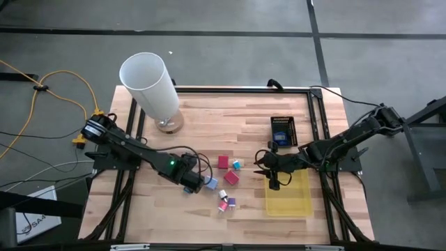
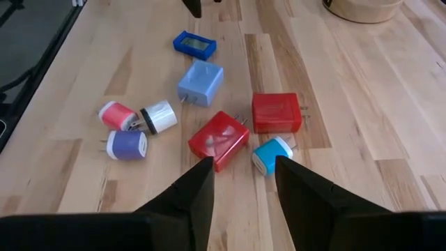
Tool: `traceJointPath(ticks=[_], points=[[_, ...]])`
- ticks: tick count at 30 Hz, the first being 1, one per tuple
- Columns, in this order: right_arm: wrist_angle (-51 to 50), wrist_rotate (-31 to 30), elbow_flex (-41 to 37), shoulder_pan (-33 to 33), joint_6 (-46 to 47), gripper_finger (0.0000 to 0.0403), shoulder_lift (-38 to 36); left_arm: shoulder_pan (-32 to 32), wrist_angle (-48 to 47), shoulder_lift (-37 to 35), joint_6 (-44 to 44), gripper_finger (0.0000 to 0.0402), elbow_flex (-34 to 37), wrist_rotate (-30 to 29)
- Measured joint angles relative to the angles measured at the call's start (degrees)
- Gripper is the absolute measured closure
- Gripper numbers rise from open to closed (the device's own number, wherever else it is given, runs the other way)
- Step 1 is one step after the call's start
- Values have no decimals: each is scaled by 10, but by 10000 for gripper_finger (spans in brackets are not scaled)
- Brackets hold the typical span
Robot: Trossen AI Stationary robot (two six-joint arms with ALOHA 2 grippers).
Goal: Pick & Place Office items
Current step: Put the blue digital clock into the black bin
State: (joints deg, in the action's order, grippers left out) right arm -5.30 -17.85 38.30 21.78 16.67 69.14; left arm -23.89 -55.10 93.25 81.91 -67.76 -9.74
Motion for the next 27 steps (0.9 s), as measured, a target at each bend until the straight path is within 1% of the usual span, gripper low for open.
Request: traceJointPath(ticks=[6, 12, 19, 27], points=[[5, 0, 0, 0, 0, 263, 0, -11, 1, 21, 0, 163, 0, 0], [9, 0, 0, 0, 0, 263, 0, -18, 17, 47, 8, 163, 0, 21], [11, 0, 0, 0, 0, 263, 0, -31, 52, 70, 9, 163, 0, 22], [16, 0, 0, 0, 0, 263, 0, -45, 57, 86, 22, 163, 0, 25]])
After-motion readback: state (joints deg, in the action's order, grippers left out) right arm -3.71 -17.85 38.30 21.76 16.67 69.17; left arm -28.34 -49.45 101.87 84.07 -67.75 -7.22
